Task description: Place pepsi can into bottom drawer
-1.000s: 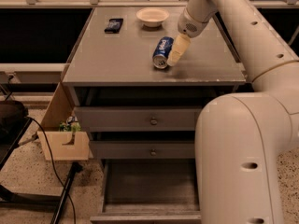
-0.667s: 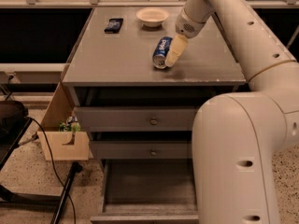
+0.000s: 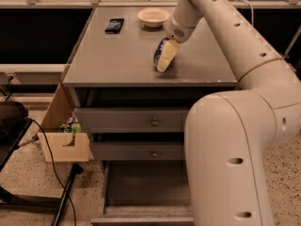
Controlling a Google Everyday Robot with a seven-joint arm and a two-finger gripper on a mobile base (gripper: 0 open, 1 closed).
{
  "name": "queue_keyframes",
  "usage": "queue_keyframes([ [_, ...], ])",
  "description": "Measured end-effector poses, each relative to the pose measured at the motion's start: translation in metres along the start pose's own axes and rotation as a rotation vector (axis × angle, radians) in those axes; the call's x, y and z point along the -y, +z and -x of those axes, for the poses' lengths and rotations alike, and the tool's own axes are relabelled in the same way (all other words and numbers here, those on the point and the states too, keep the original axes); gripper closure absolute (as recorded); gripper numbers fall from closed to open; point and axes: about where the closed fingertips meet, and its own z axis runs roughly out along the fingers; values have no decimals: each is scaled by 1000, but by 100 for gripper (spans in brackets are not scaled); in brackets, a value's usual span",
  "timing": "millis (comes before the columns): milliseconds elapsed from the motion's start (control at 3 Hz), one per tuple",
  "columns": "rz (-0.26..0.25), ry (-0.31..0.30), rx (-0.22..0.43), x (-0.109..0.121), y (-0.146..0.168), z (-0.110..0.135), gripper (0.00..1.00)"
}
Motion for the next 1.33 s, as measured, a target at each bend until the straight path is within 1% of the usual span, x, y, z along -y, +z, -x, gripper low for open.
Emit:
queue_keyframes([
  [333,0,3,-4,3,6,0,0],
  [1000,0,3,-4,3,6,0,50],
  [1333,0,3,-4,3,6,0,73],
])
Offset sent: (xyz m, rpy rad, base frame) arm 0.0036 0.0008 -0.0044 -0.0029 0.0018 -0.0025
